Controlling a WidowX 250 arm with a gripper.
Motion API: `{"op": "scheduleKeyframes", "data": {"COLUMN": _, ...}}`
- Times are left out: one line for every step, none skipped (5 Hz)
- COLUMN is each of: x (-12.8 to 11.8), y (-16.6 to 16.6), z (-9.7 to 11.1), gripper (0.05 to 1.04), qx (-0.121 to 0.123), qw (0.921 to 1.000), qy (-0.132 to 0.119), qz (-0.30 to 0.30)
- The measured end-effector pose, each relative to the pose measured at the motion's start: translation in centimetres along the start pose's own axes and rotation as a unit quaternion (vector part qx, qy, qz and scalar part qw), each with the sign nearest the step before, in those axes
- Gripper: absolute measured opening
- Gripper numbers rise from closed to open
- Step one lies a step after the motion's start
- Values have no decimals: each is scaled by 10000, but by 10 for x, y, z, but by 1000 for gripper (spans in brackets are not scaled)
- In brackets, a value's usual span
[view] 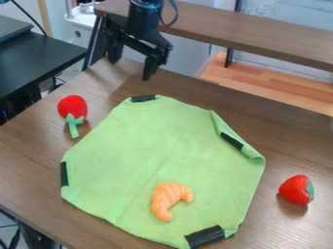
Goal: Fold the cloth from top left to bottom right
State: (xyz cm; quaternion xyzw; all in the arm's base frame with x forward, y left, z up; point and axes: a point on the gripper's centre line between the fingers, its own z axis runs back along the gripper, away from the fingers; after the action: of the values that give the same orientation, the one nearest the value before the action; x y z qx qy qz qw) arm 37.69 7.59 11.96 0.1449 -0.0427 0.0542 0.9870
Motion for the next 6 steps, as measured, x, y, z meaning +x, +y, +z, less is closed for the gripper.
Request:
{"op": "scheduleKeyframes", "data": {"x": 12, "y": 13, "z": -4, "gripper": 999, "qx": -528, "qw": 9971, "qy": 280, "qz": -472}}
{"op": "scheduleKeyframes", "data": {"x": 16, "y": 14, "z": -11, "gripper": 999, "qx": -1290, "qw": 9842, "qy": 512, "qz": -1101}}
{"op": "scheduleKeyframes", "data": {"x": 23, "y": 22, "z": -23, "gripper": 999, "qx": -1712, "qw": 9688, "qy": 506, "qz": -1720}}
{"op": "scheduleKeyframes", "data": {"x": 33, "y": 26, "z": -30, "gripper": 999, "qx": -1646, "qw": 9631, "qy": 48, "qz": -2129}}
{"op": "scheduleKeyframes", "data": {"x": 40, "y": 23, "z": -29, "gripper": 999, "qx": -1893, "qw": 9515, "qy": -312, "qz": -2403}}
{"op": "scheduleKeyframes", "data": {"x": 46, "y": 25, "z": -30, "gripper": 999, "qx": -2190, "qw": 9425, "qy": -704, "qz": -2423}}
